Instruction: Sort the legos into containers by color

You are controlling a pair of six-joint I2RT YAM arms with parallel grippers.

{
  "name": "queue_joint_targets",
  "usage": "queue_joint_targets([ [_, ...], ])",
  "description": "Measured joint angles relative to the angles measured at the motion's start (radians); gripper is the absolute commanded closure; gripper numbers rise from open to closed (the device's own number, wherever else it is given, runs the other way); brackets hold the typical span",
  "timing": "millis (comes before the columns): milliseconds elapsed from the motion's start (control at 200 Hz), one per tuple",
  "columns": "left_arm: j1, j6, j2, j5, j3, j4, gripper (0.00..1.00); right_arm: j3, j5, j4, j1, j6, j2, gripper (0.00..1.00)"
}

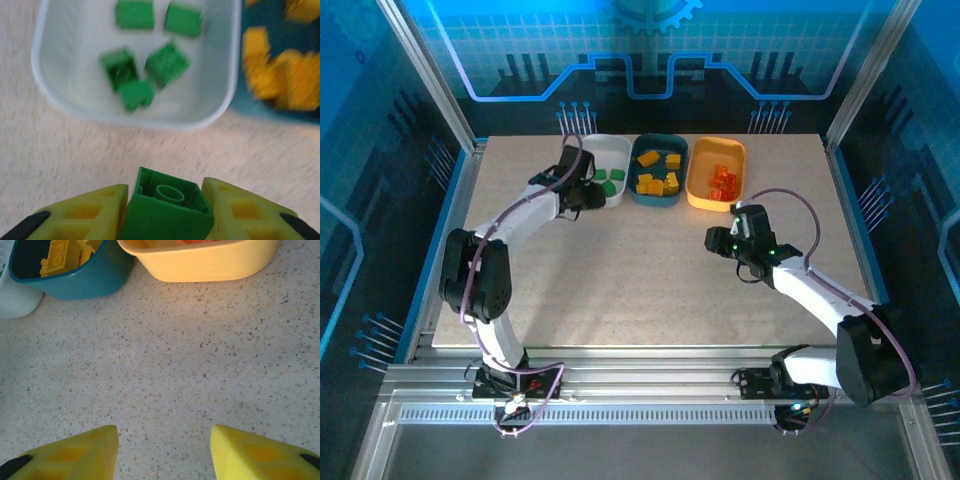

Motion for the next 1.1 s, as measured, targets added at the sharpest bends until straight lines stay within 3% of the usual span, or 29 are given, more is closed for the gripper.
queue_joint_targets([
  [130, 0.018, 0.0, 0.195, 0.013, 0.294, -0.022, 0.64, 0.001, 0.007, -0.001, 0.008, -0.008, 0.007, 0.47],
  [275, 0.027, 0.0, 0.413, 0.026, 0.523, -0.086, 0.45, 0.02, 0.031, -0.012, 0.01, -0.024, 0.007, 0.46],
  [350, 0.027, -0.001, 0.473, 0.037, 0.567, -0.126, 0.37, 0.038, 0.042, -0.023, 0.011, -0.034, 0.007, 0.46],
  [415, 0.027, 0.002, 0.488, 0.045, 0.572, -0.159, 0.16, 0.051, 0.051, -0.032, 0.011, -0.042, 0.006, 0.45],
  [550, 0.027, 0.001, 0.468, 0.066, 0.572, -0.18, 0.11, 0.07, 0.063, -0.065, 0.011, -0.054, -0.008, 0.36],
  [640, 0.027, 0.001, 0.348, 0.083, 0.448, -0.13, 0.01, 0.077, 0.076, -0.084, 0.011, -0.066, -0.053, 0.25],
  [695, 0.026, 0.0, 0.223, 0.089, 0.33, -0.095, 0.01, 0.078, 0.081, -0.094, 0.012, -0.074, -0.094, 0.19],
  [755, 0.026, -0.008, 0.056, 0.089, 0.179, -0.031, 0.01, 0.078, 0.094, -0.1, 0.019, -0.1, -0.148, 0.0],
  [855, 0.017, -0.02, -0.297, 0.061, -0.113, 0.112, 0.01, 0.077, 0.114, -0.092, 0.048, -0.118, -0.27, 0.0],
  [965, -0.034, -0.043, -0.676, -0.063, -0.428, 0.284, 0.01, 0.059, 0.194, -0.005, 0.076, -0.135, -0.356, 0.0],
  [1101, -0.059, -0.051, -0.918, -0.278, -0.787, 0.482, 0.01, 0.063, 0.294, 0.038, 0.061, -0.264, -0.286, 0.0],
])
